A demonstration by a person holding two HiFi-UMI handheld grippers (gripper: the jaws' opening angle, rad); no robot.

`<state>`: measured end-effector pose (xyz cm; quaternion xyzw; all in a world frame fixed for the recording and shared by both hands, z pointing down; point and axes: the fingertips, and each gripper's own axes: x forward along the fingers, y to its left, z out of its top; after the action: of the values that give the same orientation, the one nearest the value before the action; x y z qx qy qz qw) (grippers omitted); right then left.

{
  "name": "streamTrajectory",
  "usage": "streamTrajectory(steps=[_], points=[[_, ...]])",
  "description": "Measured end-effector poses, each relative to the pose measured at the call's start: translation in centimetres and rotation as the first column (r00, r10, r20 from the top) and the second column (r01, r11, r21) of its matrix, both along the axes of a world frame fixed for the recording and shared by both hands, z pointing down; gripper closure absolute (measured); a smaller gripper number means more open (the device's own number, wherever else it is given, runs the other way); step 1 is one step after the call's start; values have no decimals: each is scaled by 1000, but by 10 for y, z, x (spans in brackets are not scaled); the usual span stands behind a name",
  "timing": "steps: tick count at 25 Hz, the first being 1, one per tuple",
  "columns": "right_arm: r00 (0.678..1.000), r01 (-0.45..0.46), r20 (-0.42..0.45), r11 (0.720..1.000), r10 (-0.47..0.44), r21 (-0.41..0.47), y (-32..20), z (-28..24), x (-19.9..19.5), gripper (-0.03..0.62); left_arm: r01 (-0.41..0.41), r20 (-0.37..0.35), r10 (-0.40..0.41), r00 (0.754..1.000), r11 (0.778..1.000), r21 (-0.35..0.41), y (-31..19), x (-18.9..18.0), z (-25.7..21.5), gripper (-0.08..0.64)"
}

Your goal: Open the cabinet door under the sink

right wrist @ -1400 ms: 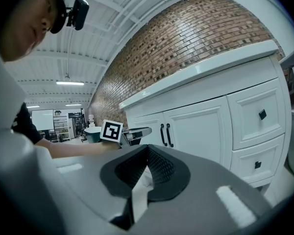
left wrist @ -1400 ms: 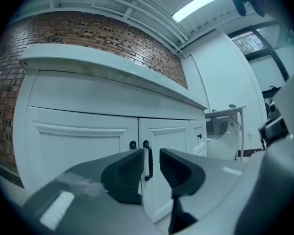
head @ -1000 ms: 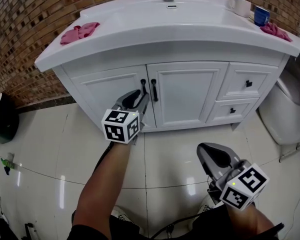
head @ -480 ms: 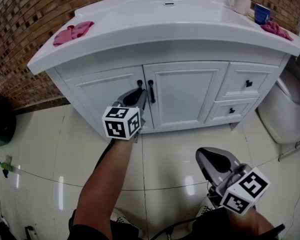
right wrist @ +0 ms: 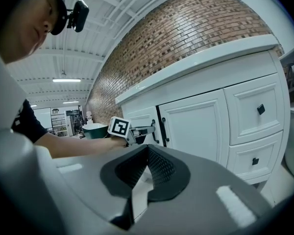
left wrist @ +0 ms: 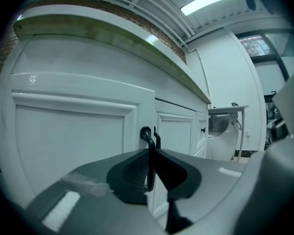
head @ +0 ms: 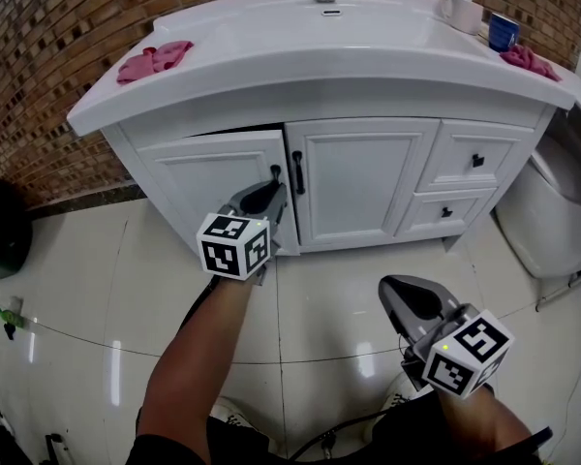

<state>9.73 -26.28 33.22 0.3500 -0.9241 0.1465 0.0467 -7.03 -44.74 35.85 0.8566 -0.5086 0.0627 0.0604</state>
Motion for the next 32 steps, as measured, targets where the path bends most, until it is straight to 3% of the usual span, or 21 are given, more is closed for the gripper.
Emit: streamTrajectory(steps=[20, 32], points=[[999, 30, -42, 998, -27, 61, 35, -13, -23, 584, -49, 34, 50, 998, 999, -7, 111, -26, 3, 518], [996, 39, -83, 993, -30, 109, 71, -22, -27, 584, -90, 107, 94, 990, 995, -36, 163, -57, 7, 517]])
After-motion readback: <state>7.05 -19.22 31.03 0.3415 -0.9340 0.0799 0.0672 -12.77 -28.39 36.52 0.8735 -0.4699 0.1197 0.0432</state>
